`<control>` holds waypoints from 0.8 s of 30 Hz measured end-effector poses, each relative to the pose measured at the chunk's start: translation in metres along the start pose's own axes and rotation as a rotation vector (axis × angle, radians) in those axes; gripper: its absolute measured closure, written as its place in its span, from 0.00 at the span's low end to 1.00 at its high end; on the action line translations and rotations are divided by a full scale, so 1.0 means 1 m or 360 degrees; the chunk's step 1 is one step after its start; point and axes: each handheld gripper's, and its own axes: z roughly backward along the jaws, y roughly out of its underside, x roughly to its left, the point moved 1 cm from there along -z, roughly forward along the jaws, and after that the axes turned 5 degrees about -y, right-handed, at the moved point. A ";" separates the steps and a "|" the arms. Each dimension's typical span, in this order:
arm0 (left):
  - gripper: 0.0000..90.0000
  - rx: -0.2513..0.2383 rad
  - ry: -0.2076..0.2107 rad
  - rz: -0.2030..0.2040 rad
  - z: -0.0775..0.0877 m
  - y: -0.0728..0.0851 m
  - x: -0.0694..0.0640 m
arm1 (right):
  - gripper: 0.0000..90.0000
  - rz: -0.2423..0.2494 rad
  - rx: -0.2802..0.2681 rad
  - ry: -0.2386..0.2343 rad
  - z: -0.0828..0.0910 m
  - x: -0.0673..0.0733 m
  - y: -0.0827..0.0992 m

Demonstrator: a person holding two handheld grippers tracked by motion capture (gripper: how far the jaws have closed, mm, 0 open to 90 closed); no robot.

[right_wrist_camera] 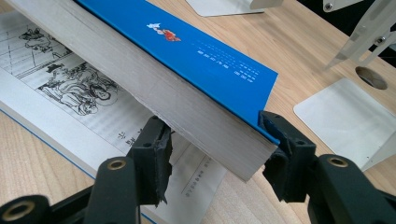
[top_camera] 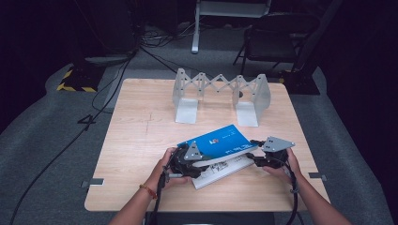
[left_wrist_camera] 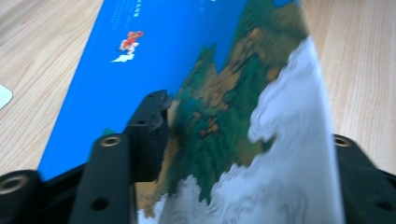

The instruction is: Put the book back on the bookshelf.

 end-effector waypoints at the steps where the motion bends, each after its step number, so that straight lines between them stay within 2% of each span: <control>1: 0.49 0.0011 -0.0019 -0.0002 0.000 -0.001 -0.003 | 0.52 0.0010 0.0004 0.0006 0.000 0.000 -0.001; 2: 0.49 0.0041 -0.0066 -0.0023 0.001 -0.004 -0.008 | 0.51 0.0004 0.0002 0.0023 0.001 0.001 -0.004; 6: 0.47 0.0075 -0.0112 -0.0035 0.000 -0.006 -0.011 | 0.50 -0.0007 -0.0014 0.0022 0.001 -0.001 -0.007; 7: 0.50 0.0070 -0.0096 -0.0050 0.000 -0.006 -0.012 | 0.49 -0.0004 -0.0016 0.0020 0.001 -0.001 -0.007; 8: 0.58 0.0076 -0.0116 -0.0127 0.002 -0.006 -0.013 | 0.49 0.0005 -0.0013 0.0021 0.001 -0.001 -0.008; 9: 0.66 0.0080 -0.0138 -0.0165 0.004 -0.006 -0.014 | 0.48 0.0013 -0.0010 0.0013 0.000 -0.002 -0.008; 11: 0.77 0.0064 -0.0141 -0.0167 0.006 -0.005 -0.011 | 0.47 -0.0002 -0.0038 -0.0001 0.000 -0.004 -0.009; 13: 0.79 0.0048 -0.0132 -0.0149 0.008 -0.004 -0.006 | 0.47 -0.0019 -0.0048 -0.0017 -0.001 -0.005 -0.009; 15: 0.79 0.0042 -0.0100 -0.0152 0.009 -0.001 -0.002 | 0.37 -0.0032 -0.0052 -0.0039 -0.003 -0.009 -0.010; 16: 0.79 0.0033 -0.0083 -0.0146 0.010 0.001 0.001 | 0.36 -0.0022 -0.0046 -0.0046 -0.005 -0.009 -0.011; 17: 0.79 0.0026 -0.0053 -0.0121 0.012 0.005 0.007 | 0.47 0.0019 -0.0045 -0.0095 -0.007 -0.009 -0.013; 18: 0.78 0.0026 -0.0053 -0.0121 0.012 0.005 0.007 | 0.48 0.0052 -0.0054 -0.0114 -0.007 -0.006 -0.015; 19: 0.78 0.0021 -0.0040 -0.0095 0.013 0.007 0.011 | 0.48 0.0052 -0.0054 -0.0114 -0.007 -0.006 -0.015; 20: 0.78 0.0021 -0.0028 -0.0072 0.015 0.008 0.015 | 0.50 0.0086 -0.0053 -0.0098 -0.008 -0.003 -0.017; 21: 0.75 0.0010 0.0001 -0.0013 0.017 0.012 0.022 | 0.52 0.0149 -0.0039 -0.0076 -0.009 0.003 -0.021; 22: 0.73 0.0010 0.0001 -0.0013 0.017 0.012 0.022 | 0.52 0.0149 -0.0039 -0.0076 -0.009 0.003 -0.021; 23: 0.71 0.0020 0.0000 0.0034 0.020 0.014 0.027 | 0.55 0.0191 -0.0039 -0.0059 -0.010 0.008 -0.025; 24: 0.68 0.0020 0.0000 0.0034 0.020 0.014 0.027 | 0.55 0.0191 -0.0039 -0.0059 -0.010 0.008 -0.025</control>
